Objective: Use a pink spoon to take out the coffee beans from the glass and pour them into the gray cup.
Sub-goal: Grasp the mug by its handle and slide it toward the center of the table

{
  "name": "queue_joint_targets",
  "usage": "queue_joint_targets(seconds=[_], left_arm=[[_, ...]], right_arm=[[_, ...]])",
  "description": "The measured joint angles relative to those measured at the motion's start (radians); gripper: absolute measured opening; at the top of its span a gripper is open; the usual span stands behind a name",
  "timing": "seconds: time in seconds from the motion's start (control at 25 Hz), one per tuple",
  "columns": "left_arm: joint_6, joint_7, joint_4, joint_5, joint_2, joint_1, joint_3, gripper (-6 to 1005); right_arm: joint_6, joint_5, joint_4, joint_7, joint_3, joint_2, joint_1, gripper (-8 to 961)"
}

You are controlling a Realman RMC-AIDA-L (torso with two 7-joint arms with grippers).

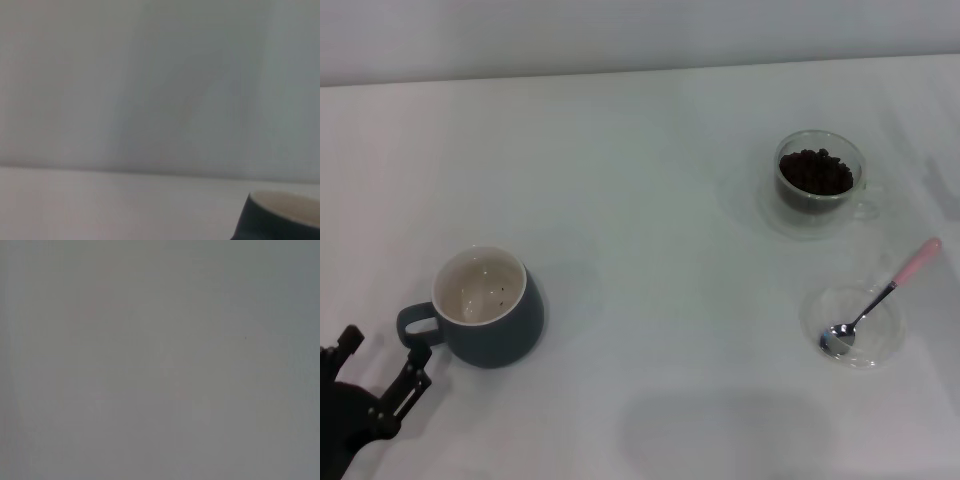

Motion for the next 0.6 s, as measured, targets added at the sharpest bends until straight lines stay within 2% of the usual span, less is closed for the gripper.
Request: queue_joint_targets(seconds=[0.6], left_arm=[[0.084,-0.022,0.004,-0.013,0.006,-0.059,-0.009,803]], right_arm=[[0.000,0.000,-0.004,0.000,0.000,0.002,-0.003,885]])
